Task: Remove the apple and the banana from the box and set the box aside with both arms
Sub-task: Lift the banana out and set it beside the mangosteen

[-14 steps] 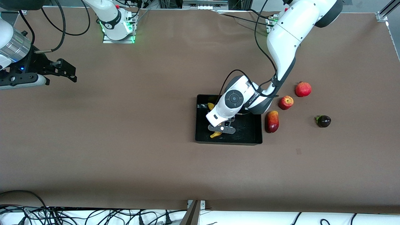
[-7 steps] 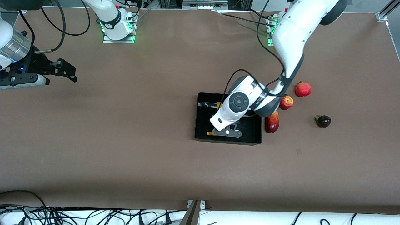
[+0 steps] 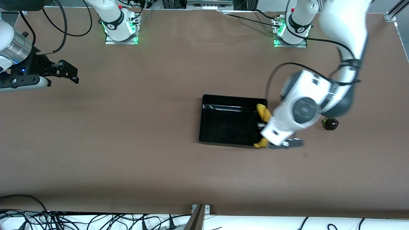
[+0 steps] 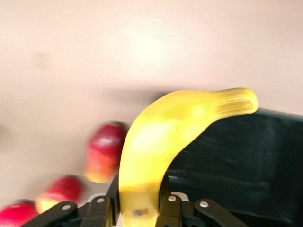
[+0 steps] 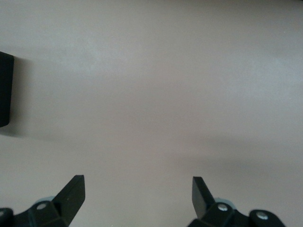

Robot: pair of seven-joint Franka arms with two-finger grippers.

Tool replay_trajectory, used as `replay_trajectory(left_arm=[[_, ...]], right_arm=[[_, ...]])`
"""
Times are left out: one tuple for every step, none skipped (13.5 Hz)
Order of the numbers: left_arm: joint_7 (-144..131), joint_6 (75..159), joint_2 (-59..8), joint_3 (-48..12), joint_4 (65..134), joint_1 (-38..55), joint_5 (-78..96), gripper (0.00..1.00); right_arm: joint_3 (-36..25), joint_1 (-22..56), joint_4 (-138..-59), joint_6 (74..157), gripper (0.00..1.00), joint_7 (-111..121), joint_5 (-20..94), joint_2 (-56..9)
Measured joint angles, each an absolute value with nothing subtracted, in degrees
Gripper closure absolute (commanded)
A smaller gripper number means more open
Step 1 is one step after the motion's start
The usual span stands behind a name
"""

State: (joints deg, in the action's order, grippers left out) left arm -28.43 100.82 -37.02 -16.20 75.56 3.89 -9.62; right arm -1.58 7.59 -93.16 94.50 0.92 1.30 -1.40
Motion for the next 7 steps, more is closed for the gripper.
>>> replay_trajectory(left_arm=[[-24.5, 100.75, -37.59, -15.91, 76.43, 0.47, -10.23, 0.96], [-20.29, 100.76, -38.3, -15.82, 77.38, -2.74, -11.24, 0.95], [-15.96, 100.88, -39.23, -15.8, 78.18, -5.67, -12.93, 0.95], [-11.91, 101.59, -40.29, -15.8, 78.9, -8.16, -14.63, 0.94], [-8.46, 104.05, -41.2, -15.8, 80.3, -10.3, -15.77, 0.92], [-5.74, 108.43, -41.88, -15.79, 82.82, -12.26, -16.13, 0.84], [-3.6, 113.45, -42.36, -15.78, 85.89, -13.87, -16.33, 0.72]], right_arm=[[-1.45, 7.69, -93.15, 94.5, 0.0, 1.01, 1.37, -1.68], [-1.28, 7.87, -93.16, 94.41, 0.0, 1.1, 1.5, -2.02], [-1.11, 8.19, -93.17, 93.8, 0.0, 1.14, 1.56, -2.51], [-1.02, 8.63, -93.16, 92.53, 0.0, 1.33, 1.57, -3.12], [-0.98, 9.05, -93.17, 91.38, 0.0, 2.12, 1.57, -3.68], [-0.96, 9.48, -93.17, 90.87, 0.0, 3.13, 1.63, -4.1], [-0.95, 10.17, -93.17, 90.84, 0.0, 3.3, 1.77, -4.41]])
